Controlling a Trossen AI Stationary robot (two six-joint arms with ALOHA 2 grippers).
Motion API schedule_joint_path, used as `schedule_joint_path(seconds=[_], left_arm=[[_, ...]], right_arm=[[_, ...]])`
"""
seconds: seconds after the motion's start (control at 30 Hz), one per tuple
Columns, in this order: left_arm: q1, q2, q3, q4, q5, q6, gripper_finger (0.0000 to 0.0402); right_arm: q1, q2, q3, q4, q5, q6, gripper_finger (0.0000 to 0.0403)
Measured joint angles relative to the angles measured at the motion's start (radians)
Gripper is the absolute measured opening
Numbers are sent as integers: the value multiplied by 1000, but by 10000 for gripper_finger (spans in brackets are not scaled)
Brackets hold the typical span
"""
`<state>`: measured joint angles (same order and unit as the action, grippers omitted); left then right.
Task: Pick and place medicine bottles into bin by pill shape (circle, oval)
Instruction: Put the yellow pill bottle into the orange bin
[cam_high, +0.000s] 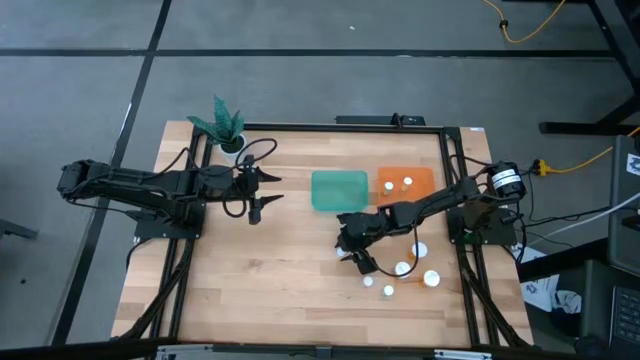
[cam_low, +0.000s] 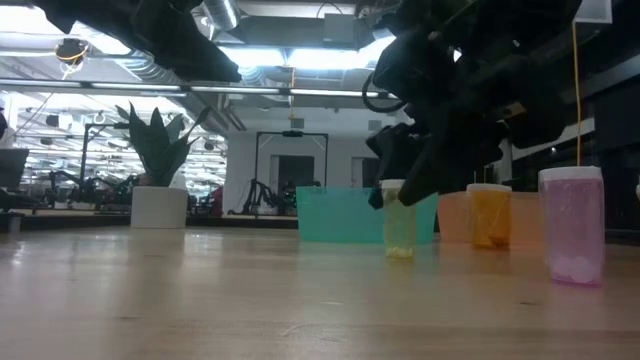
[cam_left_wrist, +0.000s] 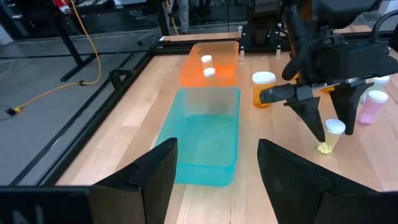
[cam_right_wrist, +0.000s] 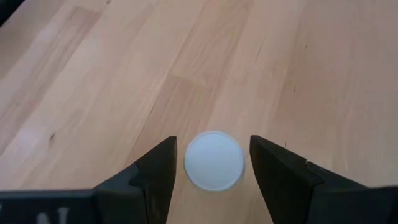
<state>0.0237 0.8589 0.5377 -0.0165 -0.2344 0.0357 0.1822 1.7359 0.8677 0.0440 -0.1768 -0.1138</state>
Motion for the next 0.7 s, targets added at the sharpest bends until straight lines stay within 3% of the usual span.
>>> schedule_joint_path(seconds=[0.2, 0.5, 0.7], left_arm=[[0, 0, 0, 0, 0, 0, 214], [0, 0, 0, 0, 0, 0, 214], [0, 0, 0, -1, 0, 0, 214]], right_arm=[[0, 0, 0, -2, 35, 6, 185], [-14, -16, 0, -19, 38, 87, 83], [-29, -160, 0, -141, 170, 111, 82]])
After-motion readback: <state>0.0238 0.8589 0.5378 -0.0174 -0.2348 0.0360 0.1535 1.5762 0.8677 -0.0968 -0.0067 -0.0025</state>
